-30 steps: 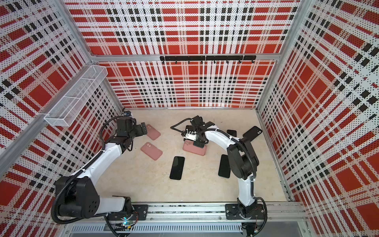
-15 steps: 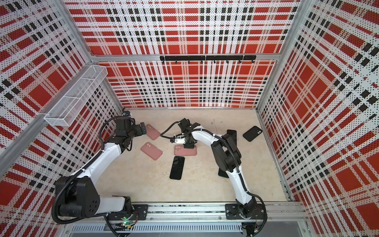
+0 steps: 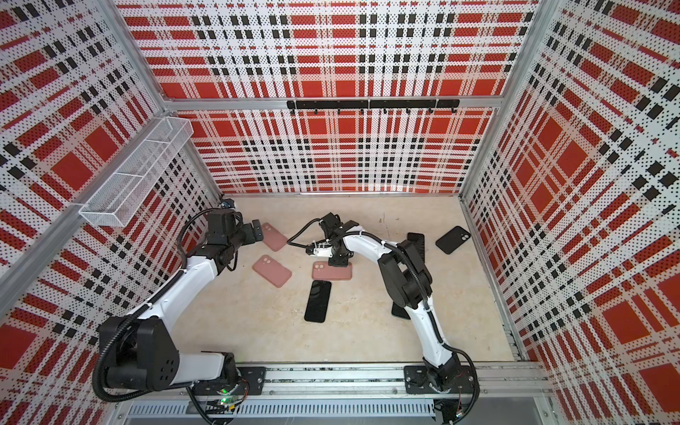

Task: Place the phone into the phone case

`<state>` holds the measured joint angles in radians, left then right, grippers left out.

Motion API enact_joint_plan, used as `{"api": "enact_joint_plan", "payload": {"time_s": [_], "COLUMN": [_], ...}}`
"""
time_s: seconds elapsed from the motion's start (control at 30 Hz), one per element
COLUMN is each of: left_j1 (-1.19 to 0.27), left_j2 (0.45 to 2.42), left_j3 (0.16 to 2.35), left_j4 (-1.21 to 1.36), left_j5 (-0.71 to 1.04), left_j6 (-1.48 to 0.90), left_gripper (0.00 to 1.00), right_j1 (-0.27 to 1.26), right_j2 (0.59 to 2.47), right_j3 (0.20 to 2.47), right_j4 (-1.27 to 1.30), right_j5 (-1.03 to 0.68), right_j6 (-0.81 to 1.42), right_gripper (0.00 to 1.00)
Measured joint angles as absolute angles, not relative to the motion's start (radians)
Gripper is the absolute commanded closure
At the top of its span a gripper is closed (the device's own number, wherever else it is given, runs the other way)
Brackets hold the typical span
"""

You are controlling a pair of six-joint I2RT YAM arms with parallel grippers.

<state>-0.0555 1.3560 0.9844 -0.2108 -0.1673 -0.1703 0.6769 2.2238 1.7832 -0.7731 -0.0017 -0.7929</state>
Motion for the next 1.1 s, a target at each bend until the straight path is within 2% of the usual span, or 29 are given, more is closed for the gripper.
{"api": "enact_joint_plan", "payload": {"time_s": [0.17,0.33,0.5,0.6,0.8,0.97,1.1], "left_j1": [-0.056,-0.056,-0.068,-0.102,-0.315,-0.543,-0.668], "left_j2": [1.356,1.356,1.362,1.377,1.381,1.333,1.288], "left_j3": [0.984,0.984,0.984,0.989,0.989,0.955,0.906], "left_j4": [-0.211,-0.212,-0.217,-0.239,-0.354,-0.508,-0.582], "left_j5": [-0.163,-0.159,-0.154,-0.167,-0.164,-0.155,-0.140], "left_j6": [-0.171,-0.171,-0.170,-0.171,-0.224,-0.322,-0.414], "left_gripper": [0.02,0.02,0.02,0.02,0.02,0.02,0.02], "right_j1": [0.676,0.656,0.607,0.584,0.564,0.531,0.506], "right_j2": [2.122,1.997,1.859,1.774,1.624,1.564,1.551], "right_j3": [1.694,1.617,1.502,1.410,1.235,1.113,1.072], "right_j4": [-0.696,-0.638,-0.587,-0.572,-0.580,-0.585,-0.585], "right_j5": [0.066,0.156,0.224,0.248,0.299,0.292,0.288], "right_j6": [-0.700,-0.501,-0.231,-0.077,0.134,0.236,0.274], "right_gripper": [0.52,0.51,0.42,0.28,0.10,0.05,0.02]}}
